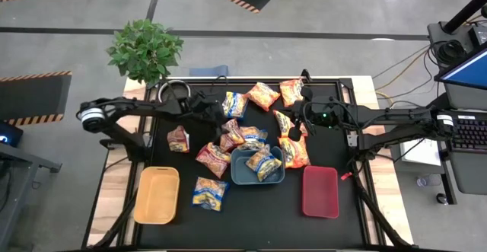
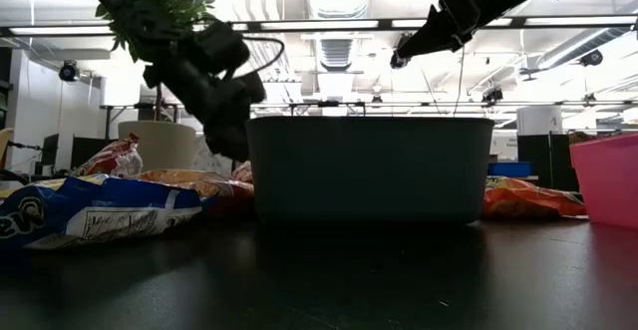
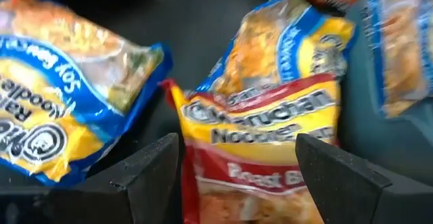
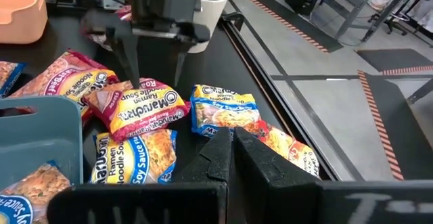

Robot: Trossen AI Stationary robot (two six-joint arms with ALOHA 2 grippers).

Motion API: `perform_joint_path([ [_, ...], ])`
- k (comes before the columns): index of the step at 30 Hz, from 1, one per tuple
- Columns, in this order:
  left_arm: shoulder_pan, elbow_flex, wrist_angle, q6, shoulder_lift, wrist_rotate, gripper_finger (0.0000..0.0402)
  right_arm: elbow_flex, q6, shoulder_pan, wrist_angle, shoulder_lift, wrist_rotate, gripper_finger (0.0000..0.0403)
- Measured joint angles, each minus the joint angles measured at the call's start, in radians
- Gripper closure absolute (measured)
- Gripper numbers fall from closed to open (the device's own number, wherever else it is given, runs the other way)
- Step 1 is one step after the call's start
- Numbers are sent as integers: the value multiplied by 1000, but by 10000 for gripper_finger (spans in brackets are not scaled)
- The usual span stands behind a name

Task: Sort Maruchan noodles
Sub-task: Put the top right red noodle pack into the yellow bin

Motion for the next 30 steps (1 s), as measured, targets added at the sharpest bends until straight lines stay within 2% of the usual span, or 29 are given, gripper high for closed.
perform_joint_path([
  [8, 1, 1, 7, -39, 68, -8, 123, 0, 5, 0, -3, 0, 0, 394],
  [12, 0, 1, 13, -42, 100, -6, 144, 0, 7, 0, -3, 0, 0, 394],
  [16, -2, 1, 11, -39, 107, -1, 215, 0, 8, 0, -3, 0, 0, 394],
  [22, -5, 0, -10, -22, 66, 12, 375, 0, 8, 0, -3, 0, 0, 394],
  [23, -6, -1, -12, -23, 55, 24, 388, 0, 8, 0, -3, 0, 0, 394],
  [27, -28, -1, -18, -26, -17, 38, 385, 0, 8, 0, -3, 0, 0, 394],
  [30, -62, 5, -48, -18, -97, 43, 397, 0, 8, 0, -3, 0, 0, 394],
])
